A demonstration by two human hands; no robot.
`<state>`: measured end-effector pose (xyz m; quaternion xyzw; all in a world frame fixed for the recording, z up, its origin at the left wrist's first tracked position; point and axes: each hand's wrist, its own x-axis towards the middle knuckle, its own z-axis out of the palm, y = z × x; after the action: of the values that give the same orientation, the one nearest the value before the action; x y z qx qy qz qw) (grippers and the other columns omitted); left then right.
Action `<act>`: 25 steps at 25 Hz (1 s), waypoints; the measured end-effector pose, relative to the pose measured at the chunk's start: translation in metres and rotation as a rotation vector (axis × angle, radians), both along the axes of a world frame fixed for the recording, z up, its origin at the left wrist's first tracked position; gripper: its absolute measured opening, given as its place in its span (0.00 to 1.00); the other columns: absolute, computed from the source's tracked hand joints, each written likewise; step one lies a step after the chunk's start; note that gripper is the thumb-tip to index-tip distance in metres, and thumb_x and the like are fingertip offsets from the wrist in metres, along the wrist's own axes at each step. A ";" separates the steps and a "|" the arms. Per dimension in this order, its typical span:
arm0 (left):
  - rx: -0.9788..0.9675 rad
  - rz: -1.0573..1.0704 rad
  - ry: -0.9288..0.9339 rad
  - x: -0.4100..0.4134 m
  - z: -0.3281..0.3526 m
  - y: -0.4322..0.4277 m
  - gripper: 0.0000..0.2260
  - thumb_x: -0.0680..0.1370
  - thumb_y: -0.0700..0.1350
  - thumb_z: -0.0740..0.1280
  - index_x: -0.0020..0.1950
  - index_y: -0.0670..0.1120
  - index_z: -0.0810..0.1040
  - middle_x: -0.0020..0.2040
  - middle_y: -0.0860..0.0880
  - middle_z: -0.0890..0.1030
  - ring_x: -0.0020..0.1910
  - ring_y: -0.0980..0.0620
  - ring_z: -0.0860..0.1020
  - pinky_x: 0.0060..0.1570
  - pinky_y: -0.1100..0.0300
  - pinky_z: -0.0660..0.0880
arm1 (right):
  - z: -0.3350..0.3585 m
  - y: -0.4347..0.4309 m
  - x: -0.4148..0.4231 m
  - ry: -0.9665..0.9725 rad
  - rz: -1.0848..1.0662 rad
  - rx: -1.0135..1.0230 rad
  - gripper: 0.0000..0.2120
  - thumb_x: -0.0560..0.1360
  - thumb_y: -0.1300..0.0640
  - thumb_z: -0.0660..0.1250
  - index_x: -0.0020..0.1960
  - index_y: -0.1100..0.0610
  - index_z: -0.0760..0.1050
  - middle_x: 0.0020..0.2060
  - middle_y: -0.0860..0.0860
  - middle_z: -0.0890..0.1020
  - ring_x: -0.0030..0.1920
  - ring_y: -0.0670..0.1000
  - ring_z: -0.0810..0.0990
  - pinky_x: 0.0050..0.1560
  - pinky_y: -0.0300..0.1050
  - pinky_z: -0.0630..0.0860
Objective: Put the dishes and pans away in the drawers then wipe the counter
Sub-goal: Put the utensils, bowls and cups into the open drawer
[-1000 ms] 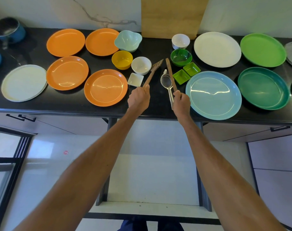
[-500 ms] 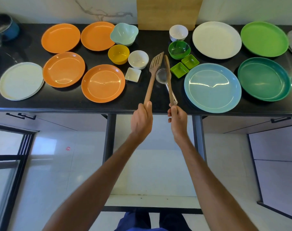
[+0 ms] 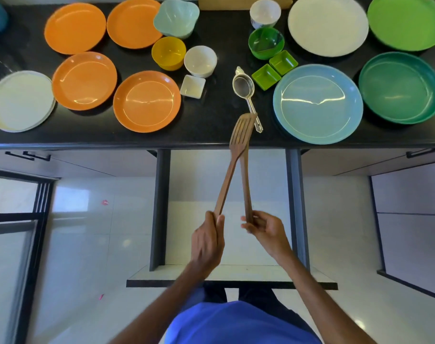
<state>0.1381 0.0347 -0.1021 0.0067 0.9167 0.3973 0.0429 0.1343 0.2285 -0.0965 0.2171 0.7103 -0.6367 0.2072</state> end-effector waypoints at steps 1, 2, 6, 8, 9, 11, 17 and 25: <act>0.007 0.037 -0.074 0.015 -0.004 -0.006 0.09 0.87 0.52 0.56 0.51 0.50 0.70 0.30 0.55 0.70 0.22 0.54 0.68 0.21 0.61 0.68 | -0.009 0.005 0.015 -0.030 0.022 0.058 0.13 0.75 0.61 0.77 0.58 0.56 0.83 0.49 0.47 0.88 0.52 0.47 0.87 0.57 0.47 0.84; 0.002 0.059 -0.116 0.028 -0.007 -0.013 0.11 0.87 0.54 0.54 0.49 0.51 0.68 0.29 0.54 0.70 0.22 0.55 0.67 0.20 0.61 0.68 | -0.017 0.010 0.028 -0.055 0.058 0.126 0.12 0.75 0.61 0.77 0.58 0.56 0.83 0.48 0.47 0.88 0.50 0.45 0.87 0.56 0.46 0.84; -0.152 0.062 -0.137 0.051 -0.018 -0.037 0.13 0.86 0.55 0.52 0.46 0.50 0.66 0.26 0.56 0.67 0.20 0.57 0.64 0.19 0.66 0.63 | -0.049 0.026 0.050 -0.146 0.168 0.341 0.09 0.74 0.61 0.77 0.54 0.57 0.84 0.45 0.44 0.88 0.45 0.41 0.86 0.51 0.38 0.83; -0.200 0.058 -0.182 0.049 -0.033 -0.043 0.15 0.86 0.58 0.50 0.47 0.50 0.66 0.27 0.55 0.70 0.20 0.56 0.67 0.18 0.59 0.69 | -0.062 0.029 0.044 -0.195 0.214 0.425 0.06 0.74 0.61 0.77 0.51 0.56 0.84 0.42 0.44 0.87 0.40 0.42 0.86 0.45 0.37 0.83; -0.228 0.050 -0.193 0.046 -0.041 -0.045 0.15 0.86 0.58 0.49 0.48 0.50 0.66 0.28 0.55 0.71 0.20 0.55 0.69 0.18 0.57 0.71 | -0.068 0.029 0.038 -0.215 0.225 0.458 0.05 0.74 0.60 0.77 0.49 0.57 0.83 0.40 0.45 0.86 0.38 0.43 0.85 0.41 0.36 0.82; -0.275 0.031 -0.184 0.035 -0.056 -0.044 0.13 0.87 0.56 0.52 0.49 0.50 0.66 0.29 0.56 0.71 0.20 0.57 0.69 0.19 0.59 0.71 | -0.077 0.027 0.021 -0.233 0.228 0.505 0.04 0.75 0.60 0.76 0.48 0.58 0.82 0.41 0.48 0.86 0.36 0.44 0.84 0.36 0.35 0.79; -0.318 0.092 -0.296 -0.015 -0.084 -0.031 0.11 0.86 0.51 0.58 0.47 0.48 0.67 0.30 0.56 0.68 0.22 0.60 0.64 0.24 0.69 0.59 | -0.098 0.010 -0.031 -0.248 0.170 0.618 0.04 0.74 0.61 0.75 0.47 0.61 0.82 0.44 0.51 0.86 0.43 0.51 0.86 0.35 0.34 0.76; -0.334 -0.031 -0.707 -0.071 -0.117 -0.002 0.11 0.83 0.44 0.63 0.61 0.41 0.66 0.53 0.39 0.80 0.47 0.39 0.82 0.47 0.47 0.81 | -0.128 -0.010 -0.077 -0.383 0.099 0.581 0.11 0.72 0.60 0.75 0.53 0.61 0.81 0.47 0.54 0.85 0.49 0.56 0.85 0.42 0.44 0.80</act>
<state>0.0667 0.0328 -0.2189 -0.1240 0.8972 0.2195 0.3625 0.0573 0.2186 -0.2248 0.3478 0.8197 -0.3450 0.2968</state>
